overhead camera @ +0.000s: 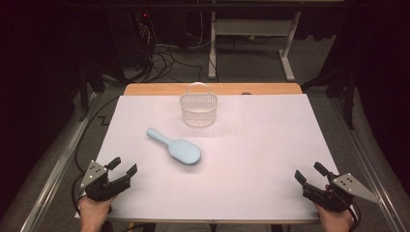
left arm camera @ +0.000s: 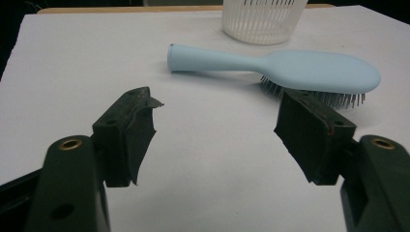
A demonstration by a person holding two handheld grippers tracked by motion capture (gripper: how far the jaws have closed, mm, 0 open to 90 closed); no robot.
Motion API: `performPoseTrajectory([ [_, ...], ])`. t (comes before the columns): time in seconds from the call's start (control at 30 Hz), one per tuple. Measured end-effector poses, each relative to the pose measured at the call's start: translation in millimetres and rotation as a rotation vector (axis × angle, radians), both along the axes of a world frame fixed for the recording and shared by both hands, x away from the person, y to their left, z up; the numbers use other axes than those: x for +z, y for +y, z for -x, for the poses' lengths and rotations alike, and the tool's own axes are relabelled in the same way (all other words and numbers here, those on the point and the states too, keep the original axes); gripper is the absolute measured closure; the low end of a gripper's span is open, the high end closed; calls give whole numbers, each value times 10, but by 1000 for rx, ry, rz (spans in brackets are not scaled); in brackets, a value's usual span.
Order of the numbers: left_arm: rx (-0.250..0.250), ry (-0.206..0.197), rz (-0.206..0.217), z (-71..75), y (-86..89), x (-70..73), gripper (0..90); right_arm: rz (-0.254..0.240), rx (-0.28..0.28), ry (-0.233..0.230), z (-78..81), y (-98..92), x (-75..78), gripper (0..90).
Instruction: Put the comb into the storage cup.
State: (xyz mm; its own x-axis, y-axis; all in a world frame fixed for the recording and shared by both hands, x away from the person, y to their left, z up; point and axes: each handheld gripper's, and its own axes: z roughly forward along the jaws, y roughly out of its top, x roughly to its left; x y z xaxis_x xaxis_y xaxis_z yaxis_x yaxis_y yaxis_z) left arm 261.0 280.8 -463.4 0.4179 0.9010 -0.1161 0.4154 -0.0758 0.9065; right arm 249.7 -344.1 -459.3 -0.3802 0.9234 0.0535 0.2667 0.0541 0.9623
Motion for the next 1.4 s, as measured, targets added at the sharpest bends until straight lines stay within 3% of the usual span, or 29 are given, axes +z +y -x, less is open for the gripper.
performPoseTrajectory([
  [0.27,5,6,9,6,5,7,289,-1,2,0,5,4,0,236],
  [1.4,6,-35,23,36,-27,90,303,0,8,-2,12,12,-1,243],
])
